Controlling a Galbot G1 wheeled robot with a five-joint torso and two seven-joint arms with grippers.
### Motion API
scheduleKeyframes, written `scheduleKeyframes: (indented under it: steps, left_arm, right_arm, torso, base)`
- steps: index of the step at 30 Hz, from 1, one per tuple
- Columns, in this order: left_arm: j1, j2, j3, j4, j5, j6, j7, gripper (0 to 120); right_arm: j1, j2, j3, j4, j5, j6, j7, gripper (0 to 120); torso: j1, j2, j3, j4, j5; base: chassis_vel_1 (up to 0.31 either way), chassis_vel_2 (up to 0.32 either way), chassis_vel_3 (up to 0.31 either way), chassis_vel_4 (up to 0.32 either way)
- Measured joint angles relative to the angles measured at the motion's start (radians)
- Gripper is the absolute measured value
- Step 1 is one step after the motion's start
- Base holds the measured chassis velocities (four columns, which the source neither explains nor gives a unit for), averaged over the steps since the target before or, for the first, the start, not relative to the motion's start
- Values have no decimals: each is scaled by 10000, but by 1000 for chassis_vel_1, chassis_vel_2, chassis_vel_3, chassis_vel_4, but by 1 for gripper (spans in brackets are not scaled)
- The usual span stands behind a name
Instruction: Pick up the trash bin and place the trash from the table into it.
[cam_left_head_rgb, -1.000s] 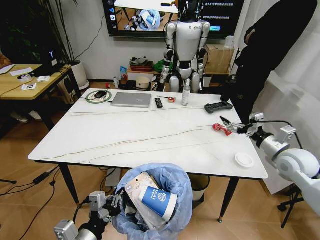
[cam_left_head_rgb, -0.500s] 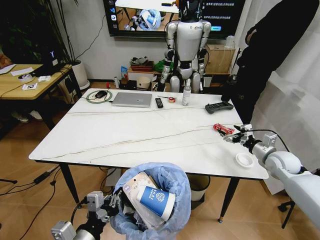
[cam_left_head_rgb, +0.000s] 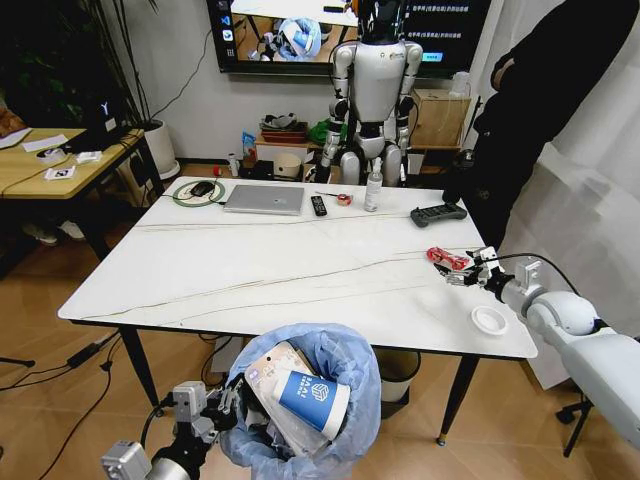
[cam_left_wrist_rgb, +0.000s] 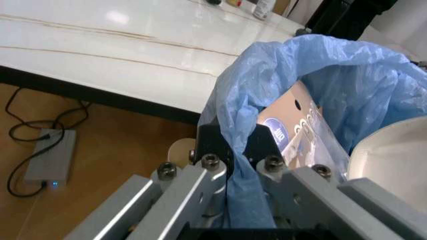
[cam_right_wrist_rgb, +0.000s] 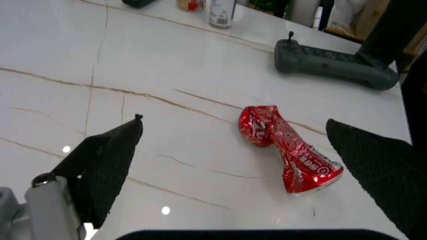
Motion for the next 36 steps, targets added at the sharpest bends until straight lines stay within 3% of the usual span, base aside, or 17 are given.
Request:
scheduleKeyframes:
  steps: [36]
  left_arm:
    - [161, -152, -51, -125, 181, -14, 2, 0]
  right_arm:
    - [2100, 1288, -978, -4370, -1108, 830, -957, 100]
  torso:
    - [-1, 0, 0, 1, -1]
  base:
    - [0, 0, 0, 0]
